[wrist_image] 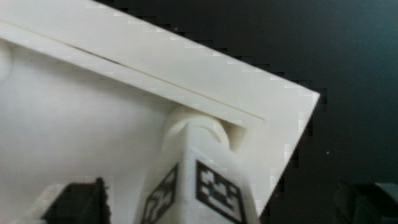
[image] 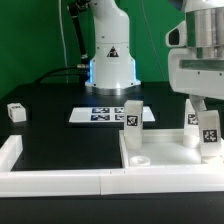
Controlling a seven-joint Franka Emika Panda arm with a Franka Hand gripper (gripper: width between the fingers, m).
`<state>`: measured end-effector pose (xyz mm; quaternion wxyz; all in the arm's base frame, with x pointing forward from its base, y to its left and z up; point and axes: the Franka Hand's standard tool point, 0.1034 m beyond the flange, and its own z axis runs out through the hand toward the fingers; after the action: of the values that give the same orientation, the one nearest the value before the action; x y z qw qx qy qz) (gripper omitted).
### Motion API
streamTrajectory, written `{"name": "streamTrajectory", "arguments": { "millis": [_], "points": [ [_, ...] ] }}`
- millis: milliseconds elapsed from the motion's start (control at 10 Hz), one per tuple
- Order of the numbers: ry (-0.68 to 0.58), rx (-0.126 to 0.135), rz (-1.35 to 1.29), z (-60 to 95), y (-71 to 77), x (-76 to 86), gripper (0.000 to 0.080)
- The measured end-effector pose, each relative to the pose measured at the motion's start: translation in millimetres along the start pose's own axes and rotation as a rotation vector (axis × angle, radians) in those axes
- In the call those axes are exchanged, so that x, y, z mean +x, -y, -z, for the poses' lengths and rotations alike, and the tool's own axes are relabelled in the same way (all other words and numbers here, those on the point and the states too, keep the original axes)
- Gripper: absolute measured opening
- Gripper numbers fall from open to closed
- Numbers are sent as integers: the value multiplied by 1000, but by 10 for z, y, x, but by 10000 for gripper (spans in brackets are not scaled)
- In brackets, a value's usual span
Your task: Assemble square table
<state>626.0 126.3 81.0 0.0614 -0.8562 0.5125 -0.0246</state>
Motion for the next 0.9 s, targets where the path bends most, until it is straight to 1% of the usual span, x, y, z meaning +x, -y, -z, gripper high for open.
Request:
{"name": "streamTrajectory", "arguments": {
  "millis": [300, 500, 600, 800, 900],
  "points": [
    [-3, -2, 231, -1, -6, 16, 648],
    [-39, -33, 561, 12, -18, 75, 648],
    [-51, -51, 693, 12, -19, 76, 648],
    [-51, -50, 671, 9, -25, 87, 648],
    [-51, -50, 667, 9, -25, 88, 547]
  ]
}}
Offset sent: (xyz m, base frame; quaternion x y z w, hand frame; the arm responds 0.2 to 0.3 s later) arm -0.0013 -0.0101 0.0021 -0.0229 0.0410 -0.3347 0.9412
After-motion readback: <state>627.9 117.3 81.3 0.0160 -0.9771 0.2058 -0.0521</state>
